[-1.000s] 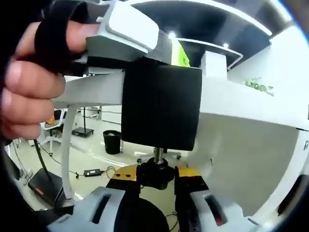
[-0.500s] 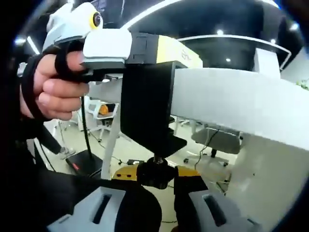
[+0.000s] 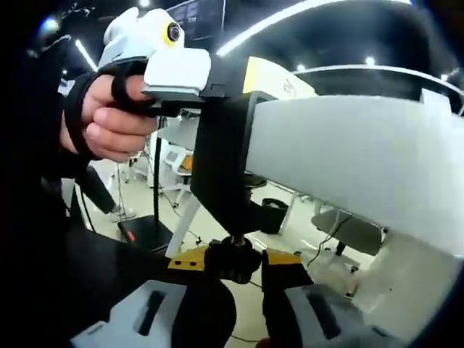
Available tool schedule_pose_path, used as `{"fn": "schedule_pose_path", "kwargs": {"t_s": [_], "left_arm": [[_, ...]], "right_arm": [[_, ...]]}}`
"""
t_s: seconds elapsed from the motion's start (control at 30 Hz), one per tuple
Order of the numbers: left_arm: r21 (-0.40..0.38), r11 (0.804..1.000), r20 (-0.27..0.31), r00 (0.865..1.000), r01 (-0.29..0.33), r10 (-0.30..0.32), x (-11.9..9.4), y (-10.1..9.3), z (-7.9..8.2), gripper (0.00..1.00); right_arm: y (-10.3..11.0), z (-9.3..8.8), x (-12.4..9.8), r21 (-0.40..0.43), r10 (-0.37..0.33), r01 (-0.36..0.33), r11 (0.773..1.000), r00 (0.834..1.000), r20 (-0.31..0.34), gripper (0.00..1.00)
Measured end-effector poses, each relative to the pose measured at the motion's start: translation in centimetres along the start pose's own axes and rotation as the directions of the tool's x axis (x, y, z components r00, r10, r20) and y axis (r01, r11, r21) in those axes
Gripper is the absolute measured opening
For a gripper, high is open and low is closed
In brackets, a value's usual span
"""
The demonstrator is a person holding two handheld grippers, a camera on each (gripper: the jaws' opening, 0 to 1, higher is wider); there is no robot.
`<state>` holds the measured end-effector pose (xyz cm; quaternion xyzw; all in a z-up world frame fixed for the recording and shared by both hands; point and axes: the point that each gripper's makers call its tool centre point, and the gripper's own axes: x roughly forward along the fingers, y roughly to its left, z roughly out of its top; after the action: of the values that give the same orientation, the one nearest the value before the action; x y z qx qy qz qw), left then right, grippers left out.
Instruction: Clamp the fixed fixture on the desktop, loosen the retaining clip, secure it to the edge of the desk, and tighten the retaining clip.
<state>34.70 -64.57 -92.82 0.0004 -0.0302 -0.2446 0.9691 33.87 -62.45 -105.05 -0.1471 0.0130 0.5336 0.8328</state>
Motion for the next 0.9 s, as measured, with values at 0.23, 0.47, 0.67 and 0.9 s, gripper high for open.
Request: {"fn": "schedule_pose_path", "kwargs": {"t_s": [0.23,0.47,0.67,0.9], "left_arm": [[-0.006,1.000,0.013,1.000,-0.007,0.007,0.0,0.1,0.0,0.01],[-0.017,1.000,0.030,1.000,0.002,-0.001,0.1,0.1,0.1,0.01],[-0.023,1.000,0.040,0.999,0.012,-0.011,0.1,0.2,0.2,0.01],[-0.027,0.999,0.044,0.999,0.017,-0.016,0.1,0.3,0.3,0.01]], "right_arm": [[-0.3,0.2,-3.3,0.112,-0.335,0.337,0.935,0.942,-0.035,0.39],[-0.6,-0.3,-3.2,0.172,-0.599,0.610,0.773,0.792,-0.120,0.44],[-0.6,0.9,-1.9,0.137,-0.672,0.680,0.720,0.733,-0.106,0.35],[-0.7,0.6,-1.7,0.177,-0.655,0.669,0.722,0.743,-0.136,0.25]]}}
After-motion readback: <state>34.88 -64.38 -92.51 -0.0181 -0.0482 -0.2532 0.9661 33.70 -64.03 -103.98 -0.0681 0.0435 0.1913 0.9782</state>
